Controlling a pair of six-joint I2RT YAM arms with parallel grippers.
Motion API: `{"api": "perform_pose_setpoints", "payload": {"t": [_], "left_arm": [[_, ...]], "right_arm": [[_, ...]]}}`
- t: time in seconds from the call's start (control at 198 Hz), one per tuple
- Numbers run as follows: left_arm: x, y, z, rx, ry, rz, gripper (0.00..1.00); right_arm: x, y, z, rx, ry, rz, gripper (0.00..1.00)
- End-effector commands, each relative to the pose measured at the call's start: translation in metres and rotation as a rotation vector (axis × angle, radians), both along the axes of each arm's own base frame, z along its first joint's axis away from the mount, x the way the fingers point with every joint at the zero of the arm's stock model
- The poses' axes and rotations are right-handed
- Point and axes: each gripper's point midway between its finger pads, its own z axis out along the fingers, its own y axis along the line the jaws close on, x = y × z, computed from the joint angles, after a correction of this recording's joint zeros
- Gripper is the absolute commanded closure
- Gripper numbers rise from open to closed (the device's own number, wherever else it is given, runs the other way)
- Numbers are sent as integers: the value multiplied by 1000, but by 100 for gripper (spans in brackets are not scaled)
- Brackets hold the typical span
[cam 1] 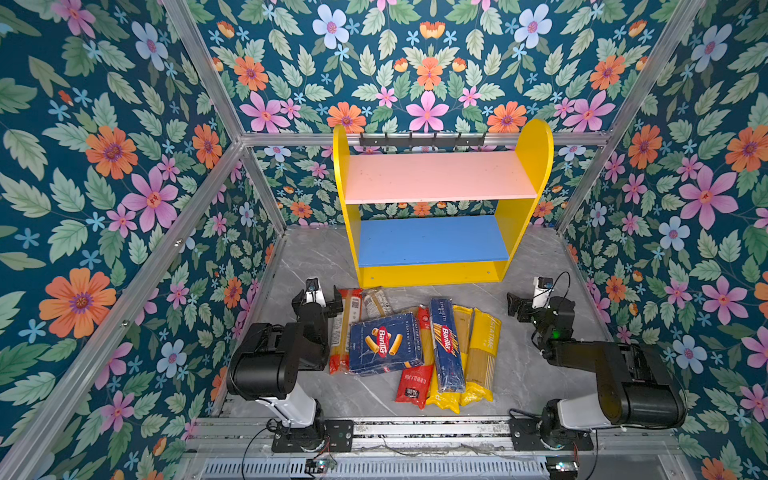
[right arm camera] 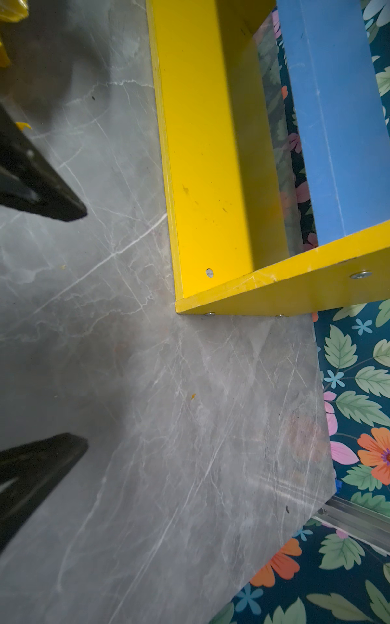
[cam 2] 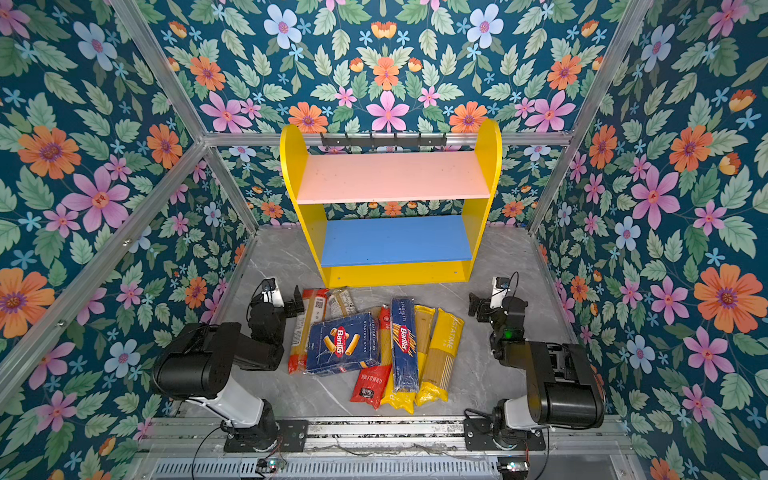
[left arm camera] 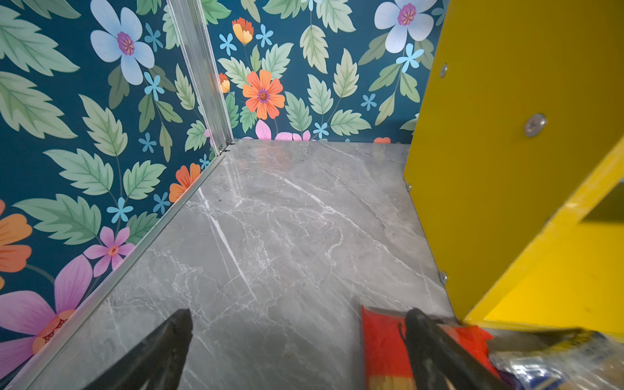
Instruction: Place and organize the pasta boxes and bags onto the shelf
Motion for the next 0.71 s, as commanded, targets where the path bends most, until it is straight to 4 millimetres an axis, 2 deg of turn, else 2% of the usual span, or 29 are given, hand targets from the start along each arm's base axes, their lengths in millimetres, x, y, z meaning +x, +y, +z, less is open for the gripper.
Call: {"api": "perform_pose_setpoints", "payload": {"t": [0.0,0.192,0.302,0.449,0.6,0.701], "left_arm": [[3,-2,4,-8,-15,-13,0],[5,0,3,-27,-7,-31,1],[4,0,4,-26,-11,-32,6],[13,-5,10,-11,42,-56,16],[16,2,40,-3,47,34,19],[8,-1,67,-92,-2,55,19]], "right_arm": [[4,1,9,1,-35,8,1],[4,1,8,0,-33,6,1],[4,0,9,-3,-37,0,1],[10,-12,20,-50,35,-115,1],[4,-25,36,-76,116,-273,1],[-7,-24,46,54,188,-356,1]]}}
